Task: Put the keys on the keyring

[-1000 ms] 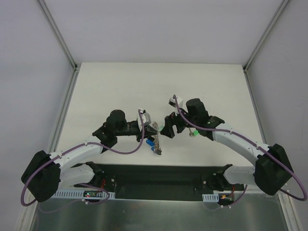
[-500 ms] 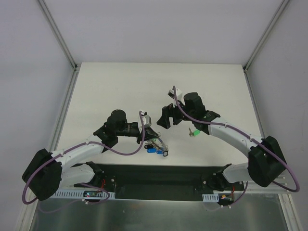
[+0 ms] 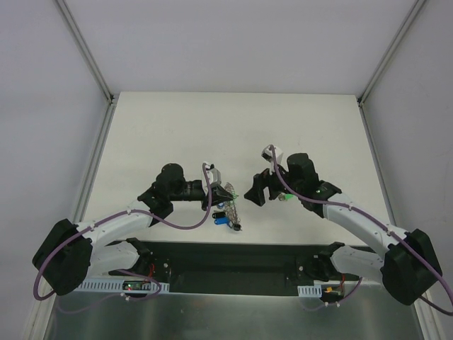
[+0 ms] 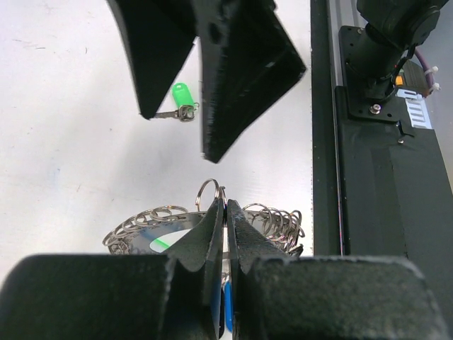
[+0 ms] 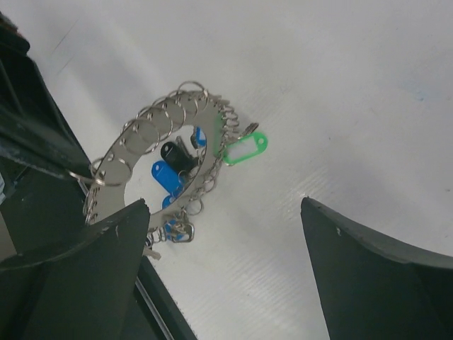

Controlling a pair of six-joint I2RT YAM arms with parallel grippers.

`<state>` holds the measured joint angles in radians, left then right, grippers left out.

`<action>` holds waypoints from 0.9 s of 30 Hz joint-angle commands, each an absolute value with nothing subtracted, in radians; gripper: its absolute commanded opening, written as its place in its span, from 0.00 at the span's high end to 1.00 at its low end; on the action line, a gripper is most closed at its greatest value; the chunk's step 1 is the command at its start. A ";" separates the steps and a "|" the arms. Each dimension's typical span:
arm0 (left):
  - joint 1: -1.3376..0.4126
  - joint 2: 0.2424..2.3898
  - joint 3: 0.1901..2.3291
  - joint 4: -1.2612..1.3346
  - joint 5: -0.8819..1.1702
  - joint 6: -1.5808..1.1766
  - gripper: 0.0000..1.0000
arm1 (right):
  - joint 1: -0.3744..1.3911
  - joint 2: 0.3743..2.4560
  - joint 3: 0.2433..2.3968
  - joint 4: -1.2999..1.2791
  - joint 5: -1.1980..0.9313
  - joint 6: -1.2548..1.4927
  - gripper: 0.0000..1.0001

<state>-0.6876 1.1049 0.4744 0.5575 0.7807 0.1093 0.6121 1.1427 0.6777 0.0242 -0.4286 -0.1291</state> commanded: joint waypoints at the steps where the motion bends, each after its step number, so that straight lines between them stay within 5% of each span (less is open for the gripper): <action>1: -0.695 1.086 0.485 0.649 0.796 0.094 1.00 | 0.617 1.060 0.631 0.076 -0.520 -0.179 0.09; 22: -0.695 1.088 0.580 0.542 0.953 0.075 1.00 | 0.676 1.120 0.695 0.178 -0.704 -0.341 0.53; 27: -0.695 1.103 0.609 0.496 0.979 0.086 1.00 | 0.678 1.126 0.722 0.178 -0.730 -0.337 0.57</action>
<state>-0.6876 1.1057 0.5434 0.4858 0.9035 0.0704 0.6724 1.1236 0.6617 0.1310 -0.6716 -0.3092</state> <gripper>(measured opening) 0.007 0.438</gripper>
